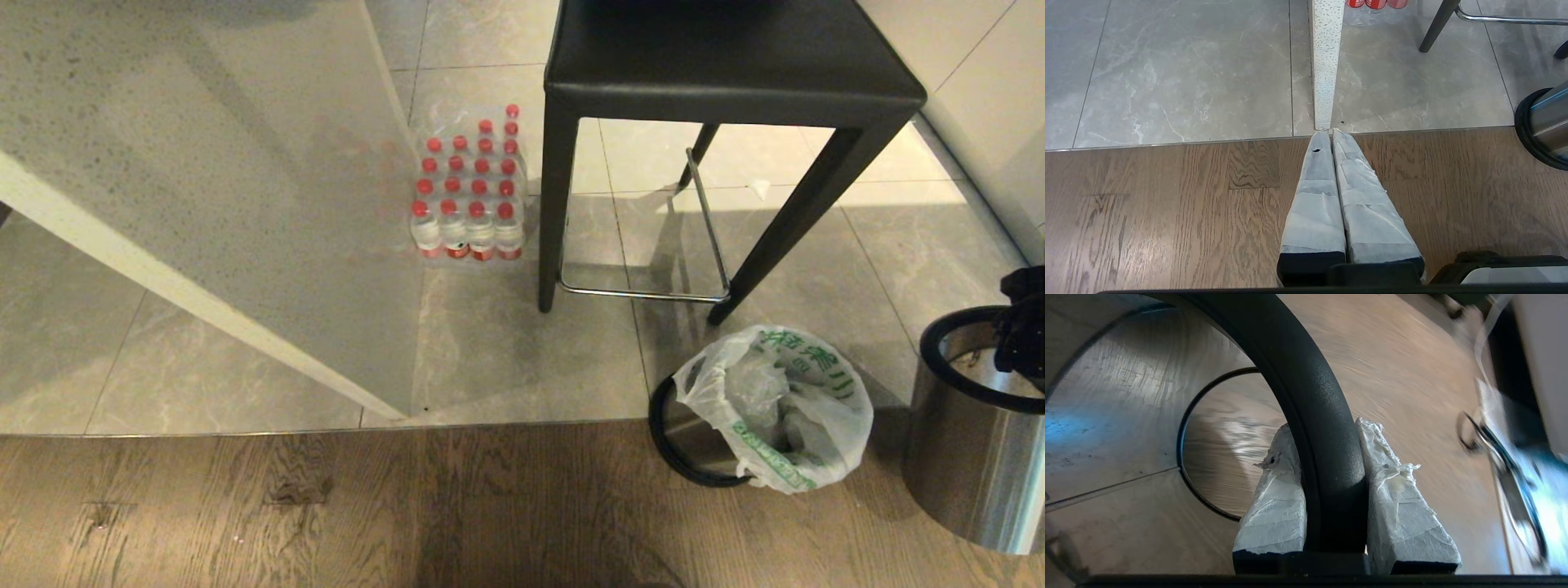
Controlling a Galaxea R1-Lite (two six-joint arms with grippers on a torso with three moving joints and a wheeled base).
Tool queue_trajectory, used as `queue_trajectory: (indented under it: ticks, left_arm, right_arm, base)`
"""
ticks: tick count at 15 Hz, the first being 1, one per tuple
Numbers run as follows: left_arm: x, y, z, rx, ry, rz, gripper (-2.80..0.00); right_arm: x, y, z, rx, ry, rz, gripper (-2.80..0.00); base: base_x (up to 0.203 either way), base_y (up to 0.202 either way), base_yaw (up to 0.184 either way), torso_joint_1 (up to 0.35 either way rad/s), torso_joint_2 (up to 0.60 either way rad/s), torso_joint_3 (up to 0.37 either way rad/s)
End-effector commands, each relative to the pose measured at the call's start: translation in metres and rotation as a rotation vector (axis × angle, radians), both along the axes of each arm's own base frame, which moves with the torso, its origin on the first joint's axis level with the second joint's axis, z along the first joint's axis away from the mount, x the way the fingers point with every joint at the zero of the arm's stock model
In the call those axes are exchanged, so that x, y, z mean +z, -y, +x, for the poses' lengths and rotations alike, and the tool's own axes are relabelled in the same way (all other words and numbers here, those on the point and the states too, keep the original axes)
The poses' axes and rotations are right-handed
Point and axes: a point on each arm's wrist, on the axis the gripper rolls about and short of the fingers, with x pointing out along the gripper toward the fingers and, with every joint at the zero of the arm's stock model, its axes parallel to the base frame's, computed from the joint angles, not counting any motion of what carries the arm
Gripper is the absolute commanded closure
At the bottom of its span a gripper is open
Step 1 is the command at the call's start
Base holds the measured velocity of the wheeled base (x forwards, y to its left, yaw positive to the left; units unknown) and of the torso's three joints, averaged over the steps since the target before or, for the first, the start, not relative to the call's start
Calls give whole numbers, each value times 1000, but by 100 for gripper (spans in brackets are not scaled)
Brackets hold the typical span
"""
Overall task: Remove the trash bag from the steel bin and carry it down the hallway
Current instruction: Place the outer trash can on the ground
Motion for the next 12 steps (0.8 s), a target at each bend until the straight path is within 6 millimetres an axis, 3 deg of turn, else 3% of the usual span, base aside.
queue_trajectory:
  ticks: [1,7,10,12]
  left_arm:
    - [0,0,0,0,0,0,0]
    - [0,0,0,0,0,0,0]
    - [0,0,0,0,0,0,0]
    - [0,0,0,0,0,0,0]
  right_arm:
    - [-26,-4,24,53,-39,6,0]
    - [-29,-14,36,213,-3,106,0]
    - [-16,-16,30,263,16,130,0]
    - [-19,-12,16,259,-22,161,0]
  base:
    - [0,0,0,0,0,0]
    - [0,0,0,0,0,0]
    - [0,0,0,0,0,0]
    - [0,0,0,0,0,0]
